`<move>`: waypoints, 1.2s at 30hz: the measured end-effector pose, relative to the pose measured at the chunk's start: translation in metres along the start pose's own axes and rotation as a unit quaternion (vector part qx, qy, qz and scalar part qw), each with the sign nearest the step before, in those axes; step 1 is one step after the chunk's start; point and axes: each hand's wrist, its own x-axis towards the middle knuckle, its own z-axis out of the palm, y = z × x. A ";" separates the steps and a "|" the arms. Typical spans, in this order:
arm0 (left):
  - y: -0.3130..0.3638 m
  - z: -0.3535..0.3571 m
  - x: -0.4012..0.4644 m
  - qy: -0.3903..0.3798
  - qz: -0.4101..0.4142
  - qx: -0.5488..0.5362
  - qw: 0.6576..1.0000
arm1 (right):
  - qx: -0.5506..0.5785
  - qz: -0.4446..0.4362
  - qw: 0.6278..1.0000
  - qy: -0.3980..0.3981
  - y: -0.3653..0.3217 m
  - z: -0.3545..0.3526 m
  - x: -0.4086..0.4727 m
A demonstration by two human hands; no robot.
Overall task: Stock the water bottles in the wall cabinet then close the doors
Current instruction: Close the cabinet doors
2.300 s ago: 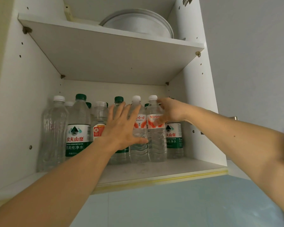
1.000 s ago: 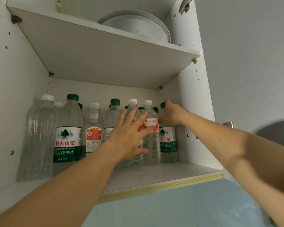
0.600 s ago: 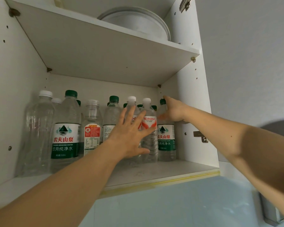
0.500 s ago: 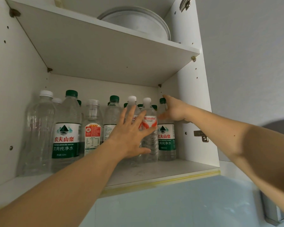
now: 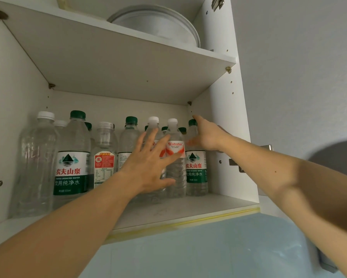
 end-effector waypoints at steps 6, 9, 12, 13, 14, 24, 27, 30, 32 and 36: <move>0.003 -0.014 -0.007 0.020 -0.015 -0.046 0.999 | -0.072 -0.020 0.994 0.080 -0.014 -0.021 -0.047; 0.009 -0.034 -0.008 0.069 -0.044 -0.154 0.985 | -0.101 -0.036 0.987 0.116 -0.024 -0.036 -0.089; 0.013 -0.061 -0.007 0.138 -0.074 -0.274 0.949 | -0.106 -0.040 0.984 0.137 -0.034 -0.055 -0.136; 0.016 -0.071 -0.006 0.162 -0.086 -0.306 0.934 | -0.113 -0.039 0.982 0.148 -0.036 -0.062 -0.150; 0.021 -0.082 -0.006 0.187 -0.094 -0.343 0.916 | -0.118 -0.036 0.979 0.160 -0.039 -0.070 -0.164; 0.130 -0.213 -0.020 0.228 -0.063 -0.654 0.719 | -0.116 0.000 0.951 0.287 -0.068 -0.180 -0.276; 0.166 -0.248 -0.018 0.212 -0.052 -0.688 0.692 | -0.145 -0.022 0.931 0.334 -0.072 -0.220 -0.310; 0.202 -0.282 -0.007 0.213 -0.037 -0.691 0.690 | -0.233 -0.072 0.902 0.357 -0.068 -0.255 -0.345; 0.224 -0.303 0.002 0.220 -0.034 -0.688 0.691 | -0.310 -0.096 0.864 0.384 -0.061 -0.278 -0.367; 0.264 -0.332 0.014 0.195 -0.057 -0.664 0.720 | -0.417 -0.026 0.809 0.414 -0.045 -0.318 -0.405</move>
